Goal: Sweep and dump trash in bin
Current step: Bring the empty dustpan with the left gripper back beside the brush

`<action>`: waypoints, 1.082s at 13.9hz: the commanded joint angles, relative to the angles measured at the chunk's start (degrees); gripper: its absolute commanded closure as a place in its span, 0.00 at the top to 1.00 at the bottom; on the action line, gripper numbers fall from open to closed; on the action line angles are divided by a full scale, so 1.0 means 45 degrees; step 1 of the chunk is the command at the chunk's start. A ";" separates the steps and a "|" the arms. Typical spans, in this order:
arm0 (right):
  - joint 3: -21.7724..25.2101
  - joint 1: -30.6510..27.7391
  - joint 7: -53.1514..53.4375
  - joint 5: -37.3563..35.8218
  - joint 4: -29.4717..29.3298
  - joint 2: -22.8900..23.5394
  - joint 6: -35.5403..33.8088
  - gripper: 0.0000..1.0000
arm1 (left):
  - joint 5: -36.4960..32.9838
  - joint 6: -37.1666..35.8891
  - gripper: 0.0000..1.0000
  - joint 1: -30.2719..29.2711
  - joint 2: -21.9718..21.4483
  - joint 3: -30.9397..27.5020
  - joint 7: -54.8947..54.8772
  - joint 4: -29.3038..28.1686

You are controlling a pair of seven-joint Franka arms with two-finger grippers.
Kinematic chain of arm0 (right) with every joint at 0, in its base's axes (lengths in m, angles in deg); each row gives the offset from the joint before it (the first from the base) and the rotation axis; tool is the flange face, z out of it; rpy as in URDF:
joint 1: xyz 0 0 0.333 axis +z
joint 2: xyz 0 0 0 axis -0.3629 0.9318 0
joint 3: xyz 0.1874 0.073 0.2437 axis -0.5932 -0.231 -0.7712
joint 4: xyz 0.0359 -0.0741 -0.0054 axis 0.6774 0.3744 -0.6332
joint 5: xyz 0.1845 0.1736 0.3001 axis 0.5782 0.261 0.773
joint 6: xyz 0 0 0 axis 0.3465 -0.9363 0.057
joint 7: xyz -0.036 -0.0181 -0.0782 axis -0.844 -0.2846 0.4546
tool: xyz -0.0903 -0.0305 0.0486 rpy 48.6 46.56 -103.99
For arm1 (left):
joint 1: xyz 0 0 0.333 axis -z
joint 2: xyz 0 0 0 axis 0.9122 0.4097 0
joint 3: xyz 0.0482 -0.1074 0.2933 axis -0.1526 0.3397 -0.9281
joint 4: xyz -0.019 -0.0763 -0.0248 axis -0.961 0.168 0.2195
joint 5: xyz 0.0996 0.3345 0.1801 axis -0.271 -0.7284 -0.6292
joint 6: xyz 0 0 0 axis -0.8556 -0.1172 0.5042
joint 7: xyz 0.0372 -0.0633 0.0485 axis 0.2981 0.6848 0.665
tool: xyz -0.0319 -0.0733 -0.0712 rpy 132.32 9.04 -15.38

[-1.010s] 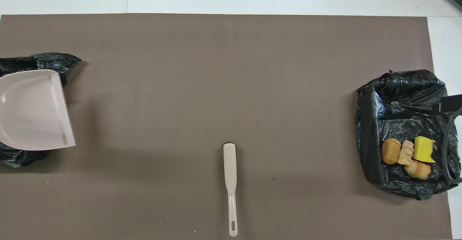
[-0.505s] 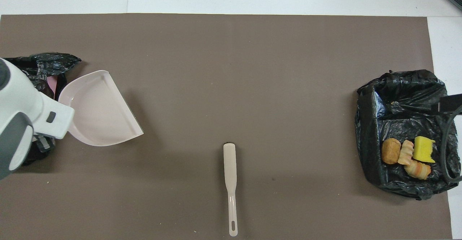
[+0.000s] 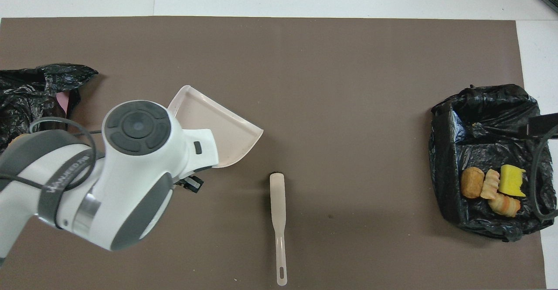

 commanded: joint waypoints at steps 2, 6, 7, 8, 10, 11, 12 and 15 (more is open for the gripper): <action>-0.0206 -0.0196 -0.0009 0.0052 0.0759 -0.0494 0.0320 1.00 | 0.1252 0.0440 0.00 0.1188 0.2507 -0.0280 0.2146 0.2209; -0.0206 -0.0196 -0.0048 0.0052 0.0759 -0.0513 0.0320 1.00 | 0.1430 0.0558 0.00 0.1600 0.4736 -0.0280 0.3147 0.4806; -0.0206 -0.0196 -0.0049 0.0051 0.0759 -0.0513 0.0320 1.00 | 0.1586 0.0655 0.00 0.1600 0.5147 -0.0280 0.3418 0.5315; -0.0206 -0.0196 -0.0068 0.0051 0.0779 -0.0513 0.0320 1.00 | 0.1645 0.0791 0.00 0.1620 0.5480 -0.0280 0.3730 0.5591; -0.0206 -0.0196 -0.0068 0.0052 0.0798 -0.0513 0.0301 1.00 | 0.1646 0.1491 0.00 0.2144 0.6125 -0.0280 0.4938 0.5749; -0.0206 -0.0196 -0.0068 0.0071 0.0798 -0.0533 0.0301 1.00 | 0.1646 0.1824 0.00 0.2379 0.6360 -0.0280 0.5446 0.5730; -0.0206 -0.0196 -0.0049 0.0071 0.0798 -0.0533 0.0301 1.00 | 0.1685 0.1963 0.00 0.2440 0.6497 -0.0280 0.6012 0.5711; -0.0206 -0.0196 0.0087 0.0071 0.0798 -0.0533 0.0320 1.00 | 0.1881 0.2860 0.99 0.2421 0.6441 -0.0280 0.6351 0.5574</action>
